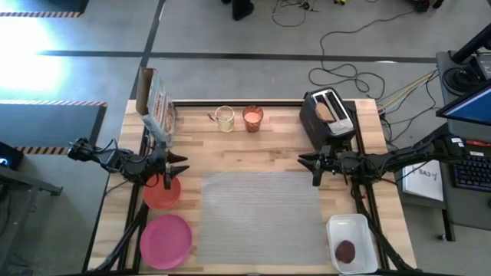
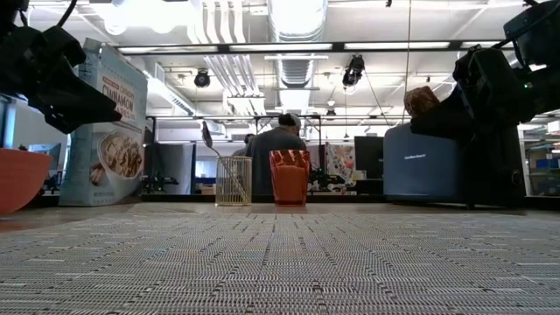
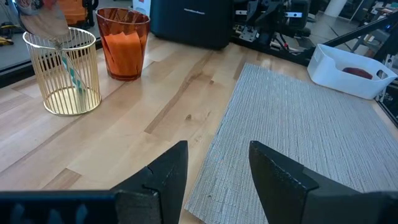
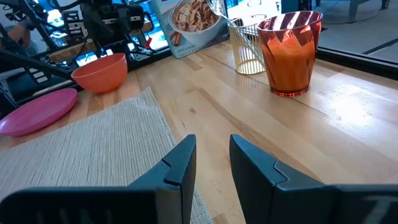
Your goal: Arrange a breakfast setting
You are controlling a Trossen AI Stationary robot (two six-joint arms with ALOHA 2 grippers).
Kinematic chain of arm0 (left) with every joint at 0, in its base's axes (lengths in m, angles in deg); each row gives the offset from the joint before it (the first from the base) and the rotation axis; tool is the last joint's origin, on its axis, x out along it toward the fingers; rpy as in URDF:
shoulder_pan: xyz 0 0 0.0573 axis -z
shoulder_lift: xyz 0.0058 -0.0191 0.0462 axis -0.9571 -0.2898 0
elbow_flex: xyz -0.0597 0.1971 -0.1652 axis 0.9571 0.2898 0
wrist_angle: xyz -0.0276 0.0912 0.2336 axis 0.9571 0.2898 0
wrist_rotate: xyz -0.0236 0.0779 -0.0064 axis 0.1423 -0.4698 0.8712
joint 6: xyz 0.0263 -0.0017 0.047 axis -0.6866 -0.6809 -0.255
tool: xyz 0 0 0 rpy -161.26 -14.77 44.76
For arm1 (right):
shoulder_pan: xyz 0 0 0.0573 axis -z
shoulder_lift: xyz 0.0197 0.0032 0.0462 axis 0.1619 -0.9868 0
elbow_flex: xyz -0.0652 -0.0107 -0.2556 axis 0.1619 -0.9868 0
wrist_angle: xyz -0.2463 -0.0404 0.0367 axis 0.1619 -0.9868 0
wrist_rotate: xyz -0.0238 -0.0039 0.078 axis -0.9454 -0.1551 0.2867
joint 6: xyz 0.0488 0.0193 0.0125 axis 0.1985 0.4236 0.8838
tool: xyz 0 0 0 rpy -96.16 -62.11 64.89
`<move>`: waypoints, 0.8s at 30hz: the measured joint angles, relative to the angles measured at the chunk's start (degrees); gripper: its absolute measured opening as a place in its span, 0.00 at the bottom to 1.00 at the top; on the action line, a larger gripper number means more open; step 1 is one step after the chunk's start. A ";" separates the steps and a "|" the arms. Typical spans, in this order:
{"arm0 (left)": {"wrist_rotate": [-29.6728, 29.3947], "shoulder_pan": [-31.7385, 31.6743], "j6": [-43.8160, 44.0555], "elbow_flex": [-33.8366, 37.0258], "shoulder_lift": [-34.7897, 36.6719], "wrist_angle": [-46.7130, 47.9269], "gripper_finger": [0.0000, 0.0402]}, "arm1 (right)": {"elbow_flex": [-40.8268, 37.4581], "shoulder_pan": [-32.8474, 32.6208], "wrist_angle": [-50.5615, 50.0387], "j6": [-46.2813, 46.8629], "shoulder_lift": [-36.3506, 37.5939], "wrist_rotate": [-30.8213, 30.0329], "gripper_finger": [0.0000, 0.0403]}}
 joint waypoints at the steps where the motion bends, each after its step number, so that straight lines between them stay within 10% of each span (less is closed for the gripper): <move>1: 0.00 0.00 0.01 0.00 0.01 0.00 0.39 | 0.01 -0.02 -0.01 0.00 0.01 0.00 0.21; 24: 6.00 0.00 -1.87 -1.26 -9.58 -18.78 0.39 | 0.02 -0.01 0.01 0.00 -0.01 0.00 0.21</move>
